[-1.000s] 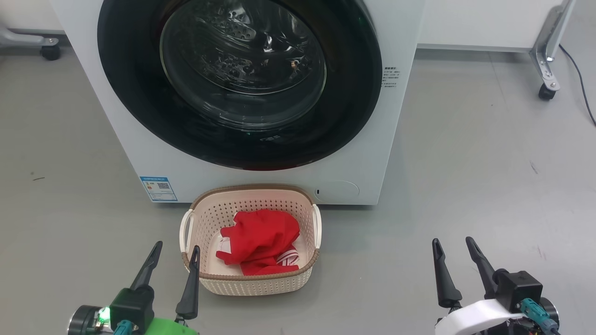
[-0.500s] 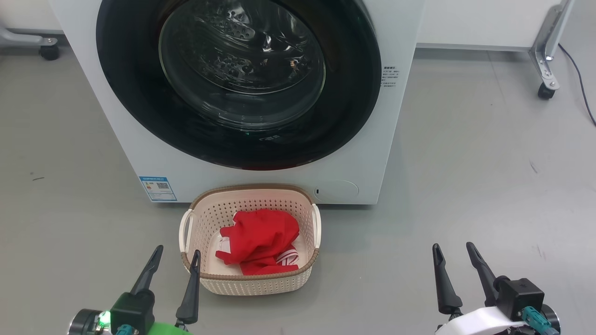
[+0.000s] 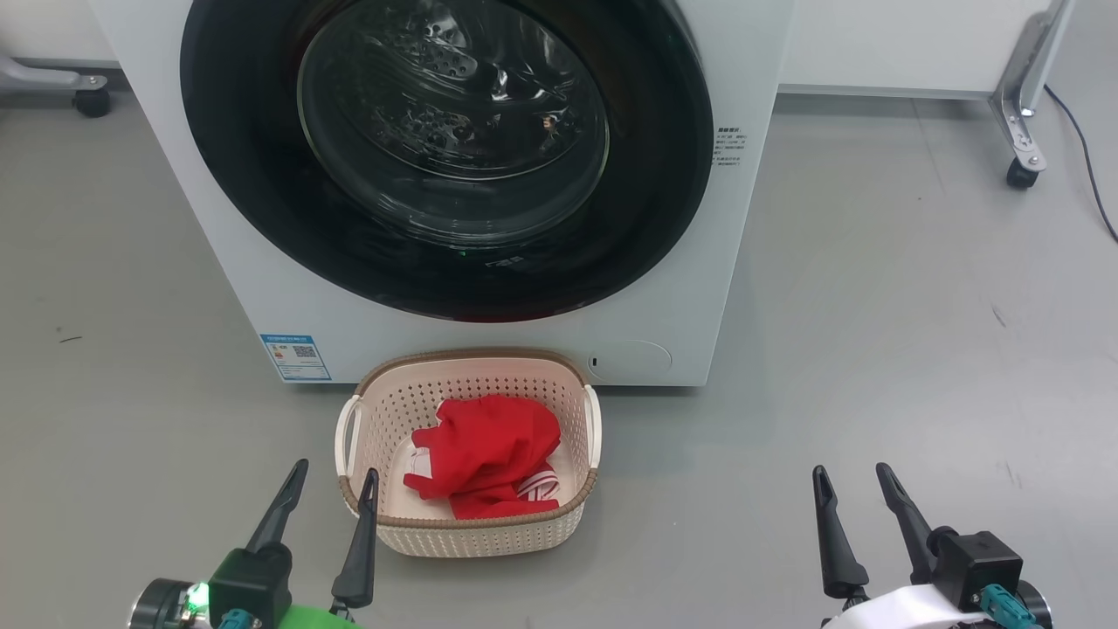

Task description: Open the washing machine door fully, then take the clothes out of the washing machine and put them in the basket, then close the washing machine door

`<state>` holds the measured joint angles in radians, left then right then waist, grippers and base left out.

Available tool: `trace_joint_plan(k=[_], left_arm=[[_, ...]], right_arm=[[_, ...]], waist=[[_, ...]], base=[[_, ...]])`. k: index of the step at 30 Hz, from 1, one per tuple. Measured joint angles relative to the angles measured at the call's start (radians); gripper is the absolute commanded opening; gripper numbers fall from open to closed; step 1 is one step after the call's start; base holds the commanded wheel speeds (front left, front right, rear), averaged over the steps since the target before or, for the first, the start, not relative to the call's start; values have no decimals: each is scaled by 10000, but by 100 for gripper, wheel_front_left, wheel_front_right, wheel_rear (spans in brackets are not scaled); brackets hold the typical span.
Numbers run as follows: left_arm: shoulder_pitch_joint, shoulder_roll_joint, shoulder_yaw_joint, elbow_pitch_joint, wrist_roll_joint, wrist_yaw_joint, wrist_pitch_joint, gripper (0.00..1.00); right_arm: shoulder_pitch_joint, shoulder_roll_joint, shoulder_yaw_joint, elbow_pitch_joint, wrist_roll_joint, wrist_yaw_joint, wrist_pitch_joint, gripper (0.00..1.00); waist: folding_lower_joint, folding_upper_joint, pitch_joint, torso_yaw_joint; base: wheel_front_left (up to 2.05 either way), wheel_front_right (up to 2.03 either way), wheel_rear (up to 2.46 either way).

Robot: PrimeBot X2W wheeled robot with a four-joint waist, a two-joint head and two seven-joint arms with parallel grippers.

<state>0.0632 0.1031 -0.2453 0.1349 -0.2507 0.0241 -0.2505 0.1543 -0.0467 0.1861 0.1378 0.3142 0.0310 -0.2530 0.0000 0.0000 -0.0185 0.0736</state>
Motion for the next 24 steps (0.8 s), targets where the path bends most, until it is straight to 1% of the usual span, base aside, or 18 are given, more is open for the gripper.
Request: trace_joint_plan(k=[2, 3, 6, 9, 14, 19, 20, 24], left_arm=[[0, 6, -15, -17, 0, -2, 27, 100], [1, 6, -25, 15, 0, 0, 27, 0], [106, -58, -123, 347, -2, 0, 31, 0], [242, -125, -123, 472, -88, -2, 31, 0], [242, -142, -92, 453, -508, -46, 44, 0], [241, -165, -12, 428, -1225, -121, 201, 0], [241, -169, 23, 428, -1417, -132, 221, 0], [235, -176, 171, 428, -2209, -207, 389, 0]], right_arm=[[0, 6, 0, -19, 0, 0, 0, 100], [1, 13, 4, 12, 2, 6, 0, 0], [58, 86, 27, 337, 2, 15, 12, 0], [193, 115, 29, 382, 67, 17, 12, 0], [198, 115, 44, 341, 548, 29, 12, 0], [198, 115, 13, 267, 1254, 42, 81, 0], [198, 115, -10, 259, 1413, 96, 115, 0], [182, 115, -171, 253, 2146, 119, 286, 0]], waist=[[0, 0, -1, -7], [0, 0, -1, -10], [0, 0, -1, -11], [0, 0, 1, -18], [0, 0, 14, -62], [0, 0, 29, -100], [0, 0, 32, -107], [0, 0, 43, -135]], base=[[0, 0, 0], [0, 0, 0], [0, 0, 0], [0, 0, 0], [0, 0, 0], [0, 0, 0], [0, 0, 0], [0, 0, 0]])
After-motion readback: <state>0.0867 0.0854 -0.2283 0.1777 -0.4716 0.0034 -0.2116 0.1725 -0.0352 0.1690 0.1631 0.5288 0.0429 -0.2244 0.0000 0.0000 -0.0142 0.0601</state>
